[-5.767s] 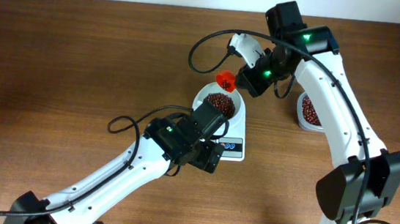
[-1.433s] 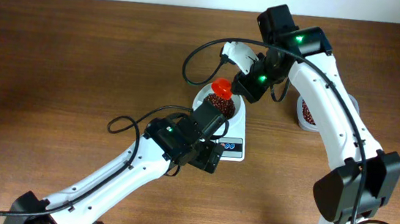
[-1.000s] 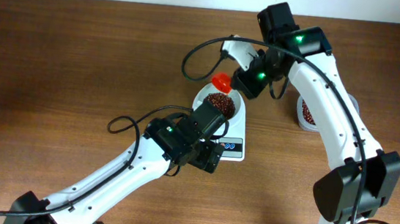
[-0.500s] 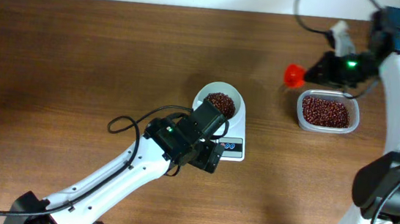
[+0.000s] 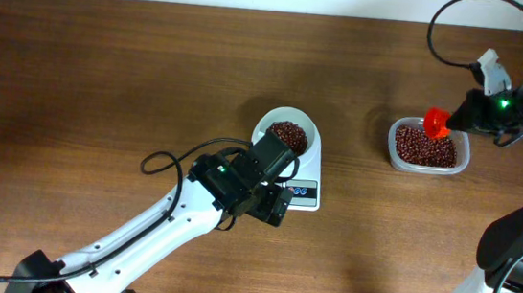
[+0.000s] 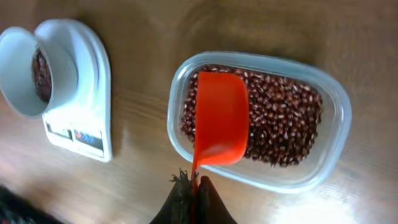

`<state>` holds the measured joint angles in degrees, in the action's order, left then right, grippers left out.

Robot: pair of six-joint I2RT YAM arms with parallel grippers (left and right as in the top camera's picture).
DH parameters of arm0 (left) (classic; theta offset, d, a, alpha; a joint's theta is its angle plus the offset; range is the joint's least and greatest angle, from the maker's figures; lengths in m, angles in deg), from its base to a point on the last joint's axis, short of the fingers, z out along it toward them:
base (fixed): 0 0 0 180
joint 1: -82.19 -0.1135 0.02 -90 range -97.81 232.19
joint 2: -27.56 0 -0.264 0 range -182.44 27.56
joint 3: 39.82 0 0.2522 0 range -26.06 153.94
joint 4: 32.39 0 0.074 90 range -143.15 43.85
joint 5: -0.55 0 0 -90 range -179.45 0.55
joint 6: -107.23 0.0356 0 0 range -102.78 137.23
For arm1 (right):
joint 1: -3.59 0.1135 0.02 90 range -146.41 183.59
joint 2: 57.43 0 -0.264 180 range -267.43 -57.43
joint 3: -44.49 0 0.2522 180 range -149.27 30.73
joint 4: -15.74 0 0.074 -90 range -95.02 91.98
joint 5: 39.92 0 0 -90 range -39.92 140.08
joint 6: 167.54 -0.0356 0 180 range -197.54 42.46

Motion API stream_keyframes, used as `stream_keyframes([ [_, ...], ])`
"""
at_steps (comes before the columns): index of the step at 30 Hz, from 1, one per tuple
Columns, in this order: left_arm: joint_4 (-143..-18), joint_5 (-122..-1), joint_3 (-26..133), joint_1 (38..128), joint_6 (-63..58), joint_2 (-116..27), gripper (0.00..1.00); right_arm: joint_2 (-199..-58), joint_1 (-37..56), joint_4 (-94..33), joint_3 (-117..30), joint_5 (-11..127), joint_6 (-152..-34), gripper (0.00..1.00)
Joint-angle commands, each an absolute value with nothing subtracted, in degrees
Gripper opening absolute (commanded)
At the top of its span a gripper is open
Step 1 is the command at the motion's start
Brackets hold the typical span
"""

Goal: Scoop item into bowl and weigh 50g on scale
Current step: 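Lower the scoop with the right gripper into the bean tub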

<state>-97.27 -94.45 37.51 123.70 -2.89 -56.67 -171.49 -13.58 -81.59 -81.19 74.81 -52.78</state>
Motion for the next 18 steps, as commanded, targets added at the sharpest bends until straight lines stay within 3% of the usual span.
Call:
stream_keyframes([
  [1,-97.2,-95.3,36.9,123.8,-2.0,-56.8,0.99,-171.2,-13.4,-82.2,-78.7,83.9,-34.6,0.04],
  [4,-97.2,-95.3,36.9,123.8,-2.0,-56.8,0.99,-171.2,-13.4,-83.1,-76.8,87.3,-27.2,0.04],
  [13,-97.2,-95.3,36.9,123.8,-2.0,-56.8,0.99,-171.2,-13.2,-83.3,-75.6,92.1,-24.2,0.04],
  [18,-97.2,-95.3,36.9,123.8,-2.0,-56.8,0.99,-171.2,-13.4,-77.7,-75.6,82.6,-38.9,0.04],
])
